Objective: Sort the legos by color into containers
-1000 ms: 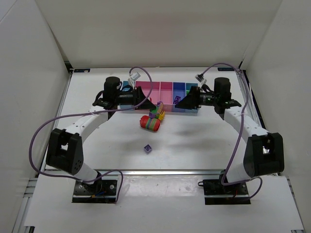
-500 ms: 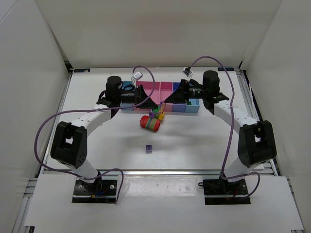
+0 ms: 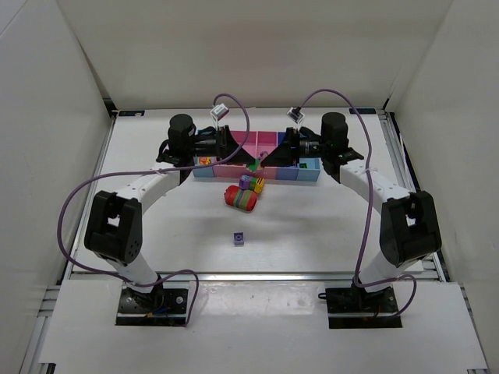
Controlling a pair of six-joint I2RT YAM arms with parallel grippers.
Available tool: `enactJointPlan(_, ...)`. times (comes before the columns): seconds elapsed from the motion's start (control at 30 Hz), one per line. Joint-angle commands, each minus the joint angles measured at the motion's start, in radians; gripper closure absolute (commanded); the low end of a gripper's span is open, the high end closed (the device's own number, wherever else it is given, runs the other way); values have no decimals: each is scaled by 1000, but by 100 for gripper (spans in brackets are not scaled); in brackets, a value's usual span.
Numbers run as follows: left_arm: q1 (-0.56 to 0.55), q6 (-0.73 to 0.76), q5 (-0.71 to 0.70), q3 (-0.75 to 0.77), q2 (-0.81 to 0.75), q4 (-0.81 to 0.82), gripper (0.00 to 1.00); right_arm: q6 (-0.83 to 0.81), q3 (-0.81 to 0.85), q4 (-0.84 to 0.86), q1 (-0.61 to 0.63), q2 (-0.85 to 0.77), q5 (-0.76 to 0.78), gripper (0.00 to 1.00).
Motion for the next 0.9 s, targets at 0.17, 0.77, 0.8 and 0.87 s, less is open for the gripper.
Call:
enactJointPlan(0.17,2,-9,13,37,8,33,90,28,59,87,12,10,-20,40)
enactJointPlan(0.77,68,-26,-67,11,-6,79,90,-68,4,-3,-19,-44,-67,94)
enactJointPlan(0.8,74,-34,-70,14,-6,84,90,-102,-5,-43,-25,-49,-67,94)
enactJointPlan(0.87,91,-54,-79,17,-3,96,90,-124,-33,-71,-40,-66,-72,95)
